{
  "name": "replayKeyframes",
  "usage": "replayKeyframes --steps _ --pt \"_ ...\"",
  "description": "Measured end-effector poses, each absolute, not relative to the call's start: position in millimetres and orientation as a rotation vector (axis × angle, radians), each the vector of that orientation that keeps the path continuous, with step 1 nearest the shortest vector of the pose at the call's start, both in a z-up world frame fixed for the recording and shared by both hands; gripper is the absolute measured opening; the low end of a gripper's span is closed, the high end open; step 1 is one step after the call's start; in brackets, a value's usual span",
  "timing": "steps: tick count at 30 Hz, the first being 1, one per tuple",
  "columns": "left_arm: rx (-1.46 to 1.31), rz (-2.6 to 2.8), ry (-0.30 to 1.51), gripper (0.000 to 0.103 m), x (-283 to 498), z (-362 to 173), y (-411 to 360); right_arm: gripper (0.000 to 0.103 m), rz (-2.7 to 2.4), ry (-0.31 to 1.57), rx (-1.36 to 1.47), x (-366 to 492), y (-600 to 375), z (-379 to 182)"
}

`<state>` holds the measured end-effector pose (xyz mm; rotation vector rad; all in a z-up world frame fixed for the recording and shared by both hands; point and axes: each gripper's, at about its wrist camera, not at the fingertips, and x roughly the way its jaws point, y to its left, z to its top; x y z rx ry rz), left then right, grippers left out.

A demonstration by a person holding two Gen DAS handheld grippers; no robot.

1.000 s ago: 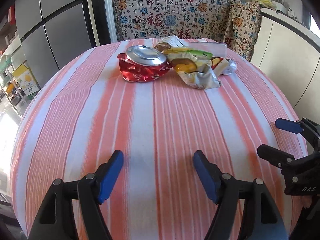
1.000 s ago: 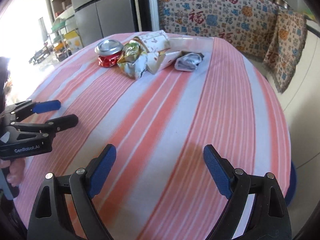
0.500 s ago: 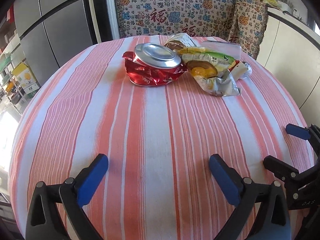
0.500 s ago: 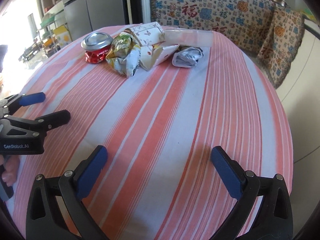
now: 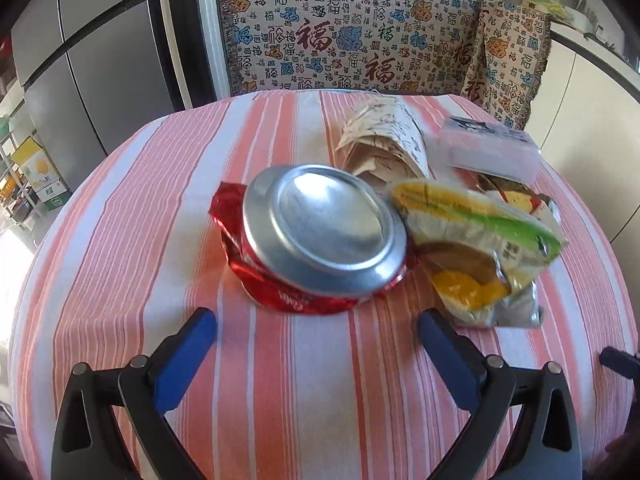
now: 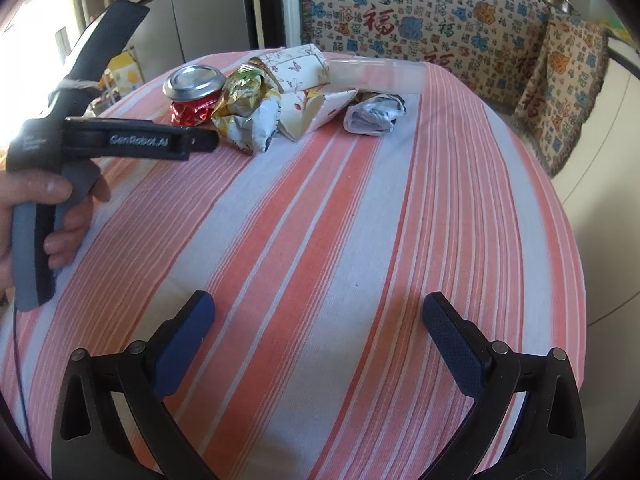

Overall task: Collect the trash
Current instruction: 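Lower left tool onto the crushed red can and close on it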

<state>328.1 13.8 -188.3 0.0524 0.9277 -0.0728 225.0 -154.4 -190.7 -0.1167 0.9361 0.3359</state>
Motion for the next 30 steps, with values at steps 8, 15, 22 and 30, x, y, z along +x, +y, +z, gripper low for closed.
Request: replayKeyframes --steps 8,15,22,30 --pt "-0.021 0.057 0.922 0.103 325 -187 67 0.103 0.336 0.936 -0.116 225 -154 -191" --pt "-0.063 0.054 0.895 0.102 300 -180 103 0.103 0.336 0.936 -0.116 225 -154 -191" --pt "-0.027 -0.054 0.803 0.102 317 -144 52 0.103 0.337 0.937 -0.117 225 -154 -191" --pt "-0.036 -0.02 0.892 0.071 358 -163 50 0.103 0.337 0.937 -0.116 225 -154 -191"
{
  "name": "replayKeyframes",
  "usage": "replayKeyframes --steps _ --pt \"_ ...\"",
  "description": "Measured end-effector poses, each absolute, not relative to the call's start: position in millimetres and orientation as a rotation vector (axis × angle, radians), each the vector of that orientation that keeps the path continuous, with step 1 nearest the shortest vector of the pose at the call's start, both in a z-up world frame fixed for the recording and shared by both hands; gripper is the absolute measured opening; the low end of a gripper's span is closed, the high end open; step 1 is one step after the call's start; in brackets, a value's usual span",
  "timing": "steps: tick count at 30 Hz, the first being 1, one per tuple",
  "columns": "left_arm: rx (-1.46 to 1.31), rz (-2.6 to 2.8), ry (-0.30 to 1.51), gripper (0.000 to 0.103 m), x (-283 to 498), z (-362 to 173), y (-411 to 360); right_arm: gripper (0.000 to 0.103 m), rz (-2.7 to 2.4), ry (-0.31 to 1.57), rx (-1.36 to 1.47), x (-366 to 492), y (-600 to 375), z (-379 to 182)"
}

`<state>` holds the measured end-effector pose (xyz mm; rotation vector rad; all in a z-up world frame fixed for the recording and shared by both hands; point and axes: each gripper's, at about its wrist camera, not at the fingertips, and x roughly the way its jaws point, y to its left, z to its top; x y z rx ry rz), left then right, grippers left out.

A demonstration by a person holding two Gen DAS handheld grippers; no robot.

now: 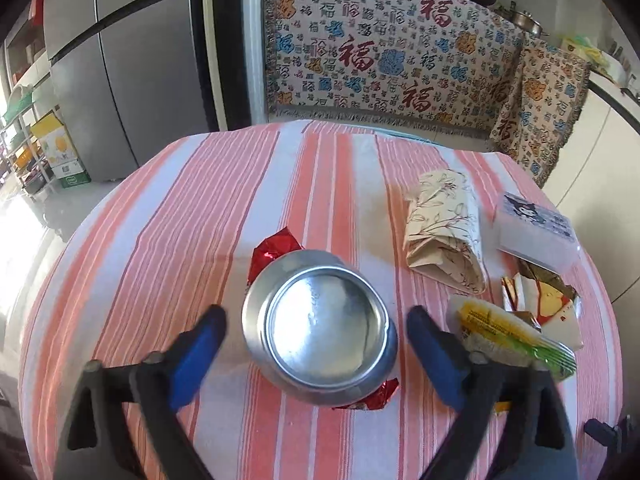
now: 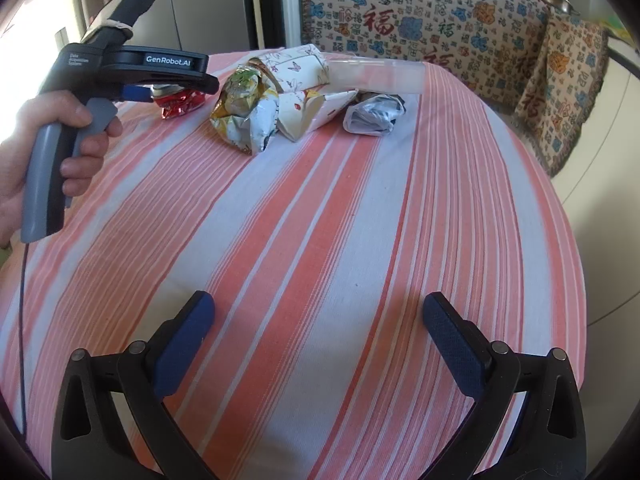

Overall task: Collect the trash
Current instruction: 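Lower left tool onto the crushed red can and close on it, then grasp the yellow-green snack bag with right tool while left tool holds the can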

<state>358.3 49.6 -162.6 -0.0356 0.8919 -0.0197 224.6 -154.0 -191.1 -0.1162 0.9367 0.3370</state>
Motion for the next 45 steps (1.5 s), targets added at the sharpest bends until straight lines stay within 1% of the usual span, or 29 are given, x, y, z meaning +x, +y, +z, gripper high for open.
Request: replayKeyframes --steps 1,9,13,15,17,21,23,26,34,36,37,40,41,43,45 --pt "-0.023 -0.04 0.903 0.064 353 -163 48 0.103 0.337 0.937 -0.116 225 -154 -191" --pt "0.102 -0.31 0.922 0.063 265 -147 40 0.103 0.337 0.937 -0.116 224 -154 -191" --pt "0.13 -0.373 0.923 0.064 235 -149 34 0.103 0.337 0.937 -0.116 225 -154 -191" --pt "0.139 -0.359 0.921 0.067 228 -154 29 0.103 0.337 0.937 -0.117 225 -154 -191" --pt "0.162 -0.316 0.911 0.079 229 -162 23 0.103 0.338 0.937 -0.117 225 -154 -191" --pt "0.171 -0.224 0.934 0.08 232 -182 16 0.103 0.338 0.938 -0.117 225 -154 -191" --pt "0.129 -0.206 0.922 0.085 233 -185 21 0.103 0.338 0.938 -0.116 225 -154 -191" --pt "0.095 -0.176 0.91 0.089 232 -187 27 0.103 0.338 0.938 -0.116 225 -154 -191" --pt "0.078 -0.147 0.909 0.089 229 -188 38 0.102 0.354 0.933 -0.091 221 -159 -186" --pt "0.087 -0.141 0.909 0.089 229 -188 36 0.098 0.41 0.919 -0.047 231 -156 -177" --pt "0.088 -0.14 0.908 0.089 228 -188 36 0.093 0.428 0.911 -0.036 237 -151 -171" --pt "0.085 -0.141 0.908 0.089 226 -188 36 0.087 0.488 0.875 -0.022 263 -131 -154" --pt "0.086 -0.14 0.908 0.089 226 -188 36 0.082 0.502 0.867 -0.034 272 -124 -150" --pt "0.083 -0.142 0.908 0.089 226 -188 36 0.076 0.51 0.853 -0.073 288 -107 -148" --pt "0.083 -0.142 0.908 0.089 226 -188 36 0.07 0.536 0.878 -0.109 304 -92 -153"
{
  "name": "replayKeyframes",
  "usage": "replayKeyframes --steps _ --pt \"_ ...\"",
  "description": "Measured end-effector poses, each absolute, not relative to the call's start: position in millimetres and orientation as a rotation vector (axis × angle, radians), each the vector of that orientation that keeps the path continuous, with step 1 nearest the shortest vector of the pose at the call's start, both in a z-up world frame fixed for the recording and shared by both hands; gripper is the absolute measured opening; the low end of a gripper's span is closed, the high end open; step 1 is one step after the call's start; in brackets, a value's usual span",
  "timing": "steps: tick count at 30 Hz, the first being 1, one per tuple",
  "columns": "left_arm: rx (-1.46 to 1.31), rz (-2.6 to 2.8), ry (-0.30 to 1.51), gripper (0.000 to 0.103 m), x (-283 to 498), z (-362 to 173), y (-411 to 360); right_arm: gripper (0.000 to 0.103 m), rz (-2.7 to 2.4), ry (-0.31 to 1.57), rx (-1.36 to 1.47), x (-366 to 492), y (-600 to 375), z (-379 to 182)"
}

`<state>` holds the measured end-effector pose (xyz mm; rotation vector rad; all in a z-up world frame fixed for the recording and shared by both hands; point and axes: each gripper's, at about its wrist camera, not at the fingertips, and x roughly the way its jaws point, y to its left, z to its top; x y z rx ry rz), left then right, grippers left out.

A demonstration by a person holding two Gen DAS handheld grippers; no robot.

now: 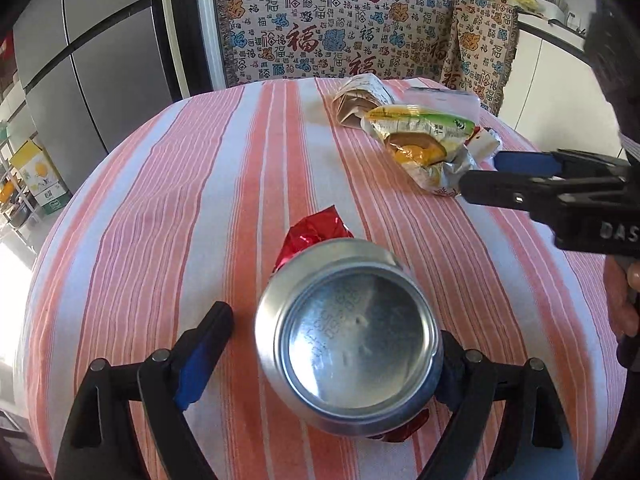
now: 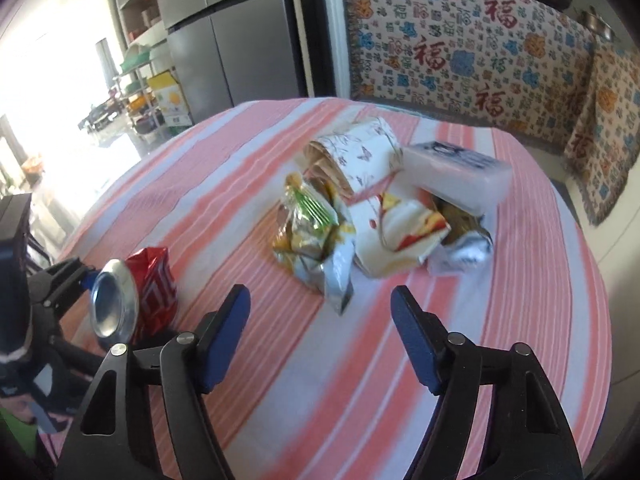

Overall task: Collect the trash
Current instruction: 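Grasp the yellow-green snack bag with right tool while left tool holds the can, then carry can and snack bag over the blue wastebasket and open both tools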

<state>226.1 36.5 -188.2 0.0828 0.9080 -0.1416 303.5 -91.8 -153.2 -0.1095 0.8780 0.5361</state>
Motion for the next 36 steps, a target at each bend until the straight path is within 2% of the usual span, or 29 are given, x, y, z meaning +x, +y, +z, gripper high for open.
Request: replayKeyframes --steps 1,2,4,15,19,21,22,23,27,29,33,34,35,36 --pt "0.083 -0.142 0.908 0.089 226 -188 36 0.06 0.535 0.892 -0.127 309 -86 -158" --pt "0.082 -0.142 0.908 0.089 226 -188 36 0.041 0.526 0.904 -0.145 313 -82 -162" --pt "0.083 -0.142 0.908 0.089 226 -188 36 0.018 0.51 0.912 -0.14 313 -85 -166" --pt "0.051 -0.168 0.902 0.089 223 -185 42 0.018 0.455 1.003 0.013 207 -167 -158" --pt "0.067 -0.191 0.9 0.089 211 -183 55 0.024 0.436 1.015 0.009 186 -181 -159" --pt "0.055 -0.218 0.895 0.089 203 -181 61 0.047 0.451 1.011 0.009 186 -183 -158" --pt "0.046 -0.234 0.895 0.089 200 -179 62 0.063 0.455 1.002 0.008 187 -182 -157" --pt "0.042 -0.25 0.894 0.089 197 -178 63 0.07 0.459 0.992 0.006 187 -181 -154" --pt "0.059 -0.286 0.87 0.089 193 -168 55 0.071 0.501 0.988 -0.04 198 -170 -147" --pt "0.067 -0.283 0.873 0.089 198 -166 50 0.077 0.509 0.995 -0.071 203 -163 -146" --pt "0.092 -0.268 0.884 0.088 209 -166 44 0.076 0.514 1.025 -0.084 219 -154 -151" --pt "0.093 -0.269 0.887 0.087 210 -165 43 0.068 0.519 1.033 -0.083 223 -152 -152" --pt "0.093 -0.275 0.886 0.077 210 -164 43 0.047 0.527 1.042 -0.08 225 -151 -154" --pt "0.091 -0.288 0.89 0.066 209 -163 43 0.037 0.542 1.047 -0.065 227 -150 -154"
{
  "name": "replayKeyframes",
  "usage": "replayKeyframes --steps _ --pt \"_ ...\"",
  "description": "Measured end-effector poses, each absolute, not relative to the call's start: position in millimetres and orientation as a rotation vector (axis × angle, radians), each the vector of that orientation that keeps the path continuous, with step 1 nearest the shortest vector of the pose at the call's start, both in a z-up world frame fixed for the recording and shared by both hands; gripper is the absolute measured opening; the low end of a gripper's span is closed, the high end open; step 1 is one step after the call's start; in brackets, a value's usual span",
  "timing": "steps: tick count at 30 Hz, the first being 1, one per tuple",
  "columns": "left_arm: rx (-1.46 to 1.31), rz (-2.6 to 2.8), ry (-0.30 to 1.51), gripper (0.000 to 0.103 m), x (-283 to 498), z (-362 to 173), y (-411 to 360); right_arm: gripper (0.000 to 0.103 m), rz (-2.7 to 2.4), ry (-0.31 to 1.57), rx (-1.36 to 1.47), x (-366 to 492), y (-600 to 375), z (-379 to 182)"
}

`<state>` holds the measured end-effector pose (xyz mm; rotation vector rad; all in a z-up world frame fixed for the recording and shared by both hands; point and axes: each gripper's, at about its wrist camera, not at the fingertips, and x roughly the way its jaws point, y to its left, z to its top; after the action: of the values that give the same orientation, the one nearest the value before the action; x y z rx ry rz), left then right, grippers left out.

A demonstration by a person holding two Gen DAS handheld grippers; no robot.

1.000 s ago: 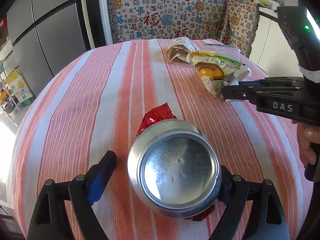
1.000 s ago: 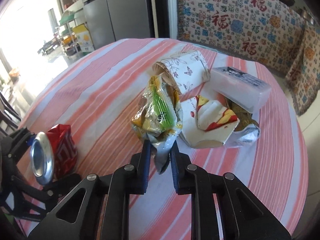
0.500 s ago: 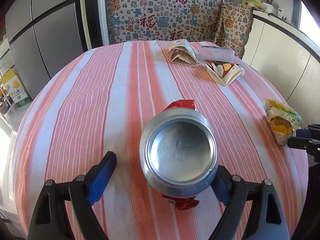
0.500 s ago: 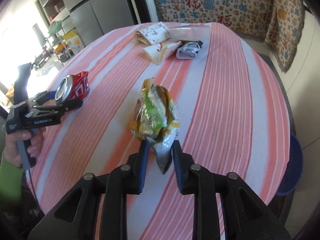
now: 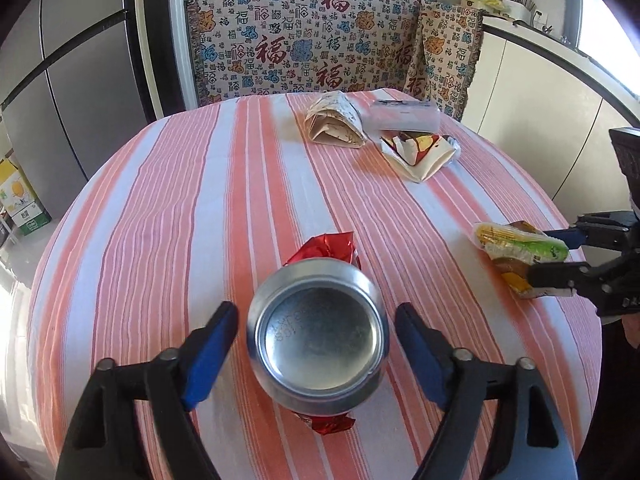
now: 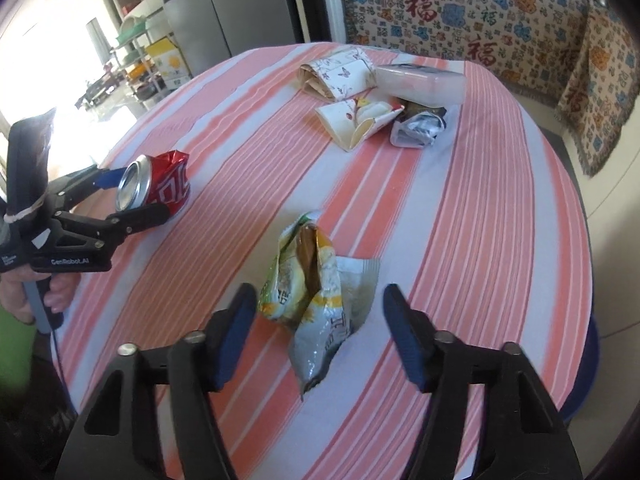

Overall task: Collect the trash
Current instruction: 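Carry can and snack bag over the blue wastebasket and open both tools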

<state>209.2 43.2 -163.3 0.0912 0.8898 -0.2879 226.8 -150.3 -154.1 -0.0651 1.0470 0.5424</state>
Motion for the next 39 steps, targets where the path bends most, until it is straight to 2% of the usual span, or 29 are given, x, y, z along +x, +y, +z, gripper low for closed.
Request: replayKeyframes --steps 1,2,5,13,24,33,39 --pt "0.09 -0.293 0.901 0.062 210 -164 45 0.031 0.54 1.045 -0.057 227 -152 -153" --pt "0.087 -0.291 0.899 0.061 209 -163 46 0.026 0.532 1.039 -0.053 226 -152 -152" --pt "0.061 -0.29 0.891 0.061 203 -160 50 0.023 0.532 1.011 -0.025 219 -157 -144" --pt "0.015 -0.319 0.863 0.061 194 -142 28 0.023 0.528 0.954 0.023 198 -181 -121" --pt "0.065 -0.46 0.857 0.061 199 -127 -66 0.023 0.459 0.926 0.176 193 -256 -114" --pt "0.081 -0.631 0.849 0.061 217 -110 -167 0.023 0.288 0.861 0.273 191 -368 -91" --pt "0.097 -0.751 0.861 0.061 240 -107 -246 0.023 0.115 0.874 0.334 196 -459 -98"
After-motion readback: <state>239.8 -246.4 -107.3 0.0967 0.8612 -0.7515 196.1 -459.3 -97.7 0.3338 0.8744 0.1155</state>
